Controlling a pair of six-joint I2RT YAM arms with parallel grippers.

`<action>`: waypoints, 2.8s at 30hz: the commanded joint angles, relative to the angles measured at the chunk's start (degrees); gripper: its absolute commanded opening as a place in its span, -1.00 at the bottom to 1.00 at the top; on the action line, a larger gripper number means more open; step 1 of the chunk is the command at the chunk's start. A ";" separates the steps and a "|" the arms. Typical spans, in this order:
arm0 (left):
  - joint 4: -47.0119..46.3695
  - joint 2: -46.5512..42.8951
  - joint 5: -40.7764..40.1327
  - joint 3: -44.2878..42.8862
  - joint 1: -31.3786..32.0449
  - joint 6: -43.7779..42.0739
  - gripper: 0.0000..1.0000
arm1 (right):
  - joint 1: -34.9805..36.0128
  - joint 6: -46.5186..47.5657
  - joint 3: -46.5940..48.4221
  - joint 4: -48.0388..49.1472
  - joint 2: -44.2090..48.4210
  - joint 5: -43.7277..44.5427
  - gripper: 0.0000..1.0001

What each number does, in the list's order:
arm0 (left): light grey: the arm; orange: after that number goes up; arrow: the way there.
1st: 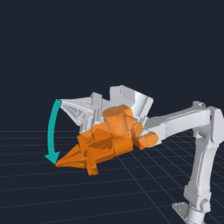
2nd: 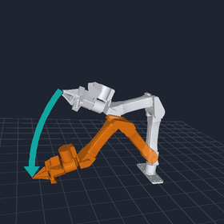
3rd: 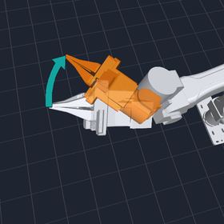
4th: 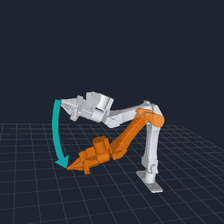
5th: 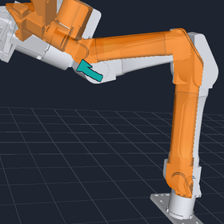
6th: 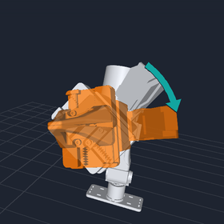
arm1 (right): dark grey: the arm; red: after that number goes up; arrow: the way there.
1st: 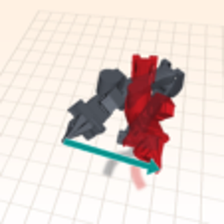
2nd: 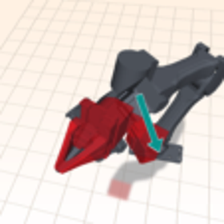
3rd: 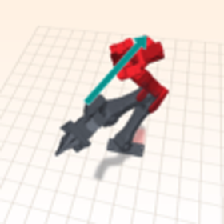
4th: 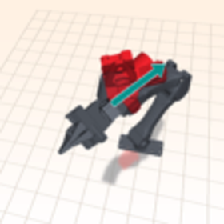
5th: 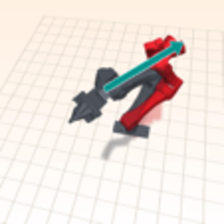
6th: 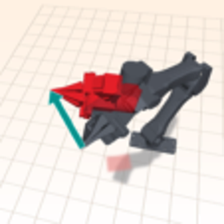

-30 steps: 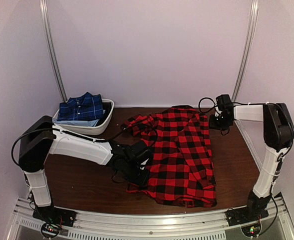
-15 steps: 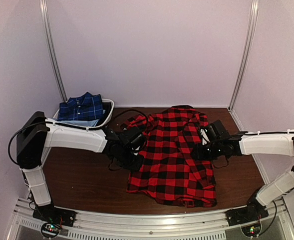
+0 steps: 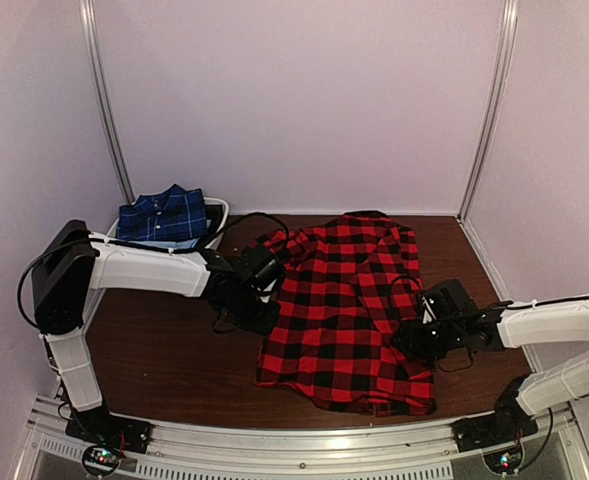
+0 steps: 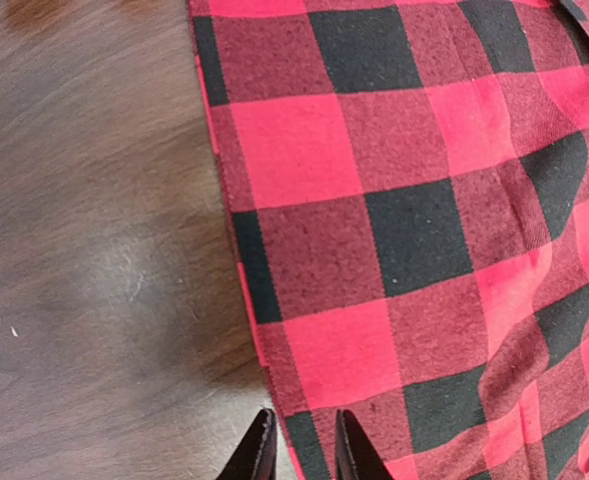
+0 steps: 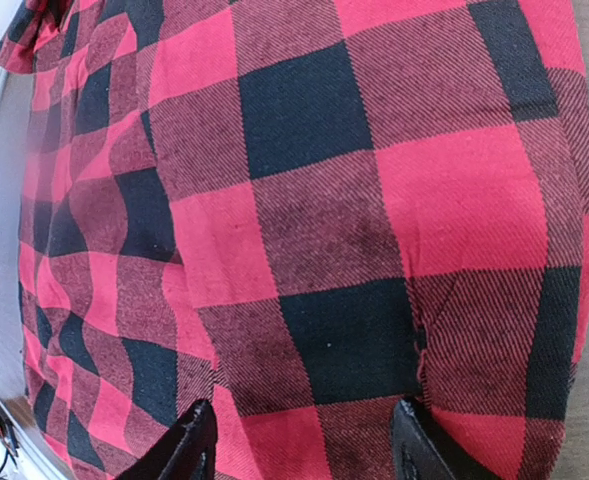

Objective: Fold and stack the long sleeve shirts
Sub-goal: Move the right arm to the center of the board with the 1/3-folded shirt, then pick up the sleeve from the center of the board.

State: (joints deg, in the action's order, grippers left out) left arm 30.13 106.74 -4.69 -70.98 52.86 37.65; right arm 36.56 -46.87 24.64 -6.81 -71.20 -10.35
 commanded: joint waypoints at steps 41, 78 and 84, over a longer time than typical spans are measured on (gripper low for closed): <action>0.03 16.72 6.91 -33.21 -21.29 -9.66 -0.03 | -2.63 14.31 26.86 -9.08 -2.01 6.70 0.55; -12.17 28.55 19.18 -41.52 -20.72 -2.01 -0.66 | -2.70 15.79 30.41 -6.23 -8.81 5.30 0.55; -17.59 23.56 21.18 -36.63 -19.47 -3.86 -0.93 | -2.63 15.39 31.14 -4.68 -10.52 4.60 0.55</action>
State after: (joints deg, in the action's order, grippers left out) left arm 19.42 136.49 13.80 -110.83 32.03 35.51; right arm 34.20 -31.35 53.63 -13.96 -80.25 -5.13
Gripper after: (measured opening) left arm 0.062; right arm 0.775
